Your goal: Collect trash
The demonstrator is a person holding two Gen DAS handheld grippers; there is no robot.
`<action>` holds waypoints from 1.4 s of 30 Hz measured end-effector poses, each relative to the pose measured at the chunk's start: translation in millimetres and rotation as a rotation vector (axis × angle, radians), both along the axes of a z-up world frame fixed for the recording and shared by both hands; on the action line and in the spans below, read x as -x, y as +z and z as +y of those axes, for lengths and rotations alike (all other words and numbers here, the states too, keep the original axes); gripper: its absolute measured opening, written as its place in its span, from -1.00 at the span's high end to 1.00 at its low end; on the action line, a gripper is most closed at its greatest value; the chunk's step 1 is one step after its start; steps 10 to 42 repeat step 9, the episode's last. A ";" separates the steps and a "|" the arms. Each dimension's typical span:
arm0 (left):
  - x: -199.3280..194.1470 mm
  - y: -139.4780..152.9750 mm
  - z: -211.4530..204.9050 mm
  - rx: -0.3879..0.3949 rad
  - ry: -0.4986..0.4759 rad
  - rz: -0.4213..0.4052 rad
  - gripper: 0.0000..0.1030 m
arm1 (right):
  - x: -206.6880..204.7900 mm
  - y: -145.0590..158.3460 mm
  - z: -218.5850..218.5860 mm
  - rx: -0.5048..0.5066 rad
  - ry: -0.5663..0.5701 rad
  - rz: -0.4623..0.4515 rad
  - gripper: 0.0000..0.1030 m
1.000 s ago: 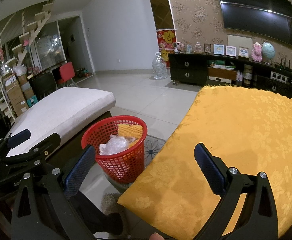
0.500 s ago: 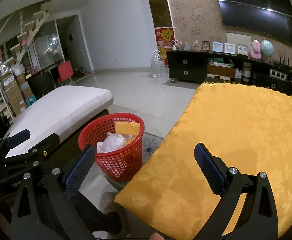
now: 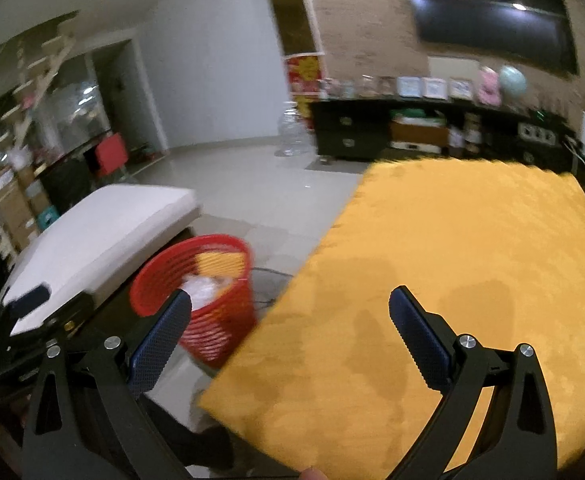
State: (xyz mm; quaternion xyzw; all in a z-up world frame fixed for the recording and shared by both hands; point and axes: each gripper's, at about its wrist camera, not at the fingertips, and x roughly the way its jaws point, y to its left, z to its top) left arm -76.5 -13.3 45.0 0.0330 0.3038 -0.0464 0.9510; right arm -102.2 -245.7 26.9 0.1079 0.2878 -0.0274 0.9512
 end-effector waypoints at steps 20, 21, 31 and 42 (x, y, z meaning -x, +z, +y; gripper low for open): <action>-28.6 -20.5 -9.8 -0.036 0.005 0.059 -0.80 | 32.7 -48.5 -227.5 0.019 -0.504 0.291 -0.87; -28.6 -20.5 -9.8 -0.036 0.005 0.059 -0.80 | 32.7 -48.5 -227.5 0.019 -0.504 0.291 -0.87; -28.6 -20.5 -9.8 -0.036 0.005 0.059 -0.80 | 32.7 -48.5 -227.5 0.019 -0.504 0.291 -0.87; -28.6 -20.5 -9.8 -0.036 0.005 0.059 -0.80 | 32.7 -48.5 -227.5 0.019 -0.504 0.291 -0.87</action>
